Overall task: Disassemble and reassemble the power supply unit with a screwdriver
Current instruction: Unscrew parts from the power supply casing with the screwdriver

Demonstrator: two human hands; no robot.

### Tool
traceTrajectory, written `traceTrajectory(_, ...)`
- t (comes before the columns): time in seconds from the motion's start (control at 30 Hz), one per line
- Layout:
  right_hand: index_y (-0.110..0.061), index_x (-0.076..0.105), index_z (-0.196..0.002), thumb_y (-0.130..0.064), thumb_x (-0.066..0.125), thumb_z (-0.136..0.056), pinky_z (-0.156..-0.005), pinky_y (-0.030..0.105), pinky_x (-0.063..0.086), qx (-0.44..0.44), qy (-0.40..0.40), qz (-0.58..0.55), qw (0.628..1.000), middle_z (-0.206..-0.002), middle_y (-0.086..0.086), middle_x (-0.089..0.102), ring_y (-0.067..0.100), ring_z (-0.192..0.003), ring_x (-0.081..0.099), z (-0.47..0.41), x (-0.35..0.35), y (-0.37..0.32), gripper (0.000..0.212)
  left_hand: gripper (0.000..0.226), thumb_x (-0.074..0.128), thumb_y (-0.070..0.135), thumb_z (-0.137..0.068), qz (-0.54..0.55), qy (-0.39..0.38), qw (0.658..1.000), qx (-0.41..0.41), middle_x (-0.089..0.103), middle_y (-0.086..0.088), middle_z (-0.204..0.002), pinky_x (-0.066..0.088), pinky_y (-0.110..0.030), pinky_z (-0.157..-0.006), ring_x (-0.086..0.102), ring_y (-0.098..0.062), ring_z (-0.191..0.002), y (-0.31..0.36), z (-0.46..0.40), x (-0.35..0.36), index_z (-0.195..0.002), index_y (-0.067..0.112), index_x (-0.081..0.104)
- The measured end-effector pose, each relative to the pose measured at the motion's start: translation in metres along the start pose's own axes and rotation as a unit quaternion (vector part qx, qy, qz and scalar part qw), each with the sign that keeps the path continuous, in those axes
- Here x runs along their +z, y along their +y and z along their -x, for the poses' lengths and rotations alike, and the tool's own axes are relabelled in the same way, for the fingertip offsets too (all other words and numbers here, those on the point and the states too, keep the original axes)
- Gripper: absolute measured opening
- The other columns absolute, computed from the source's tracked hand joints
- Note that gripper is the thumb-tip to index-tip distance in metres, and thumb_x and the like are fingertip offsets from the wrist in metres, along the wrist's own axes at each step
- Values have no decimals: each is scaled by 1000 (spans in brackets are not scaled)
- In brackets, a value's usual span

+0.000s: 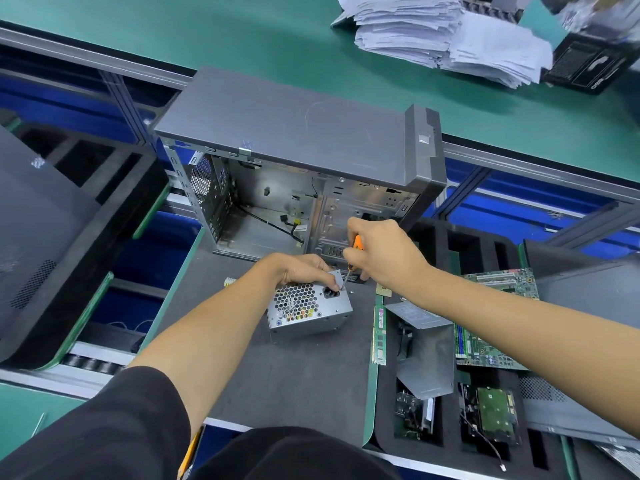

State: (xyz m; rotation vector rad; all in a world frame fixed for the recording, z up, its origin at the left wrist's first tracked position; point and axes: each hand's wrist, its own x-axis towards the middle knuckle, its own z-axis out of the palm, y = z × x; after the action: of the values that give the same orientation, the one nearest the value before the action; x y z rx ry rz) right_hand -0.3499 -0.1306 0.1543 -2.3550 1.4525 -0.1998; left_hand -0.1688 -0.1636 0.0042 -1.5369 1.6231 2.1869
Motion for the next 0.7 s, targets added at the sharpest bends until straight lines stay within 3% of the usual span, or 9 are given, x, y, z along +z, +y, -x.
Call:
traceTrajectory(0.13,-25,43,-88,-35,56,-87,-51,30,33,-74,-16,111,991,-76,-7,49,21,-66,54,-3,-1,-1,17,20,79,29,-86,0,11,1000,18,74,-21,-101,53,-39,-80,66,-28,-84,-2,0,1,-96,12,77)
traceTrajectory(0.23,-32,41,-95,-30,56,-87,-53,32,36,-131,-65,89,985,-92,-7,42,15,-68,51,-10,-9,0,17,22,79,30,-87,-1,13,1000,27,74,-17,-104,50,-40,-88,64,-27,-91,-2,2,0,-99,11,78)
traceTrajectory(0.3,-33,41,-96,-22,56,-86,-57,35,41,-160,-93,70,980,-90,-10,43,17,-75,51,-12,-14,2,21,31,79,31,-87,-1,13,999,33,74,-16,-105,50,-39,-93,64,-25,-94,-3,3,-1,-106,6,77)
traceTrajectory(0.4,-27,41,-100,-20,58,-83,-55,36,42,-192,-93,103,972,-85,-7,49,22,-74,53,-15,-18,5,25,32,78,30,-88,-2,20,999,37,72,-14,-101,48,-35,-87,61,-24,-90,-2,4,0,-107,5,76)
traceTrajectory(0.53,-29,27,-89,-18,57,-82,-45,30,27,-191,-88,151,966,-71,-8,43,15,-57,46,-17,-16,3,33,28,76,28,-89,-8,18,999,49,72,-9,-93,46,-36,-86,60,-21,-85,-2,3,1,-104,3,76)
traceTrajectory(0.63,-26,32,-85,-18,52,-88,-46,30,28,-152,-83,151,973,-71,-2,52,24,-59,51,-19,-12,4,22,28,75,25,-90,7,7,998,56,76,-6,-94,49,-37,-91,66,-18,-85,-3,3,1,-108,3,76)
traceTrajectory(0.7,-27,34,-82,-23,57,-88,-47,29,26,-166,-106,151,969,-72,-8,51,17,-61,51,-21,-14,2,24,28,75,25,-91,6,3,998,64,78,-1,-93,51,-32,-86,70,-10,-81,-2,4,1,-108,3,76)
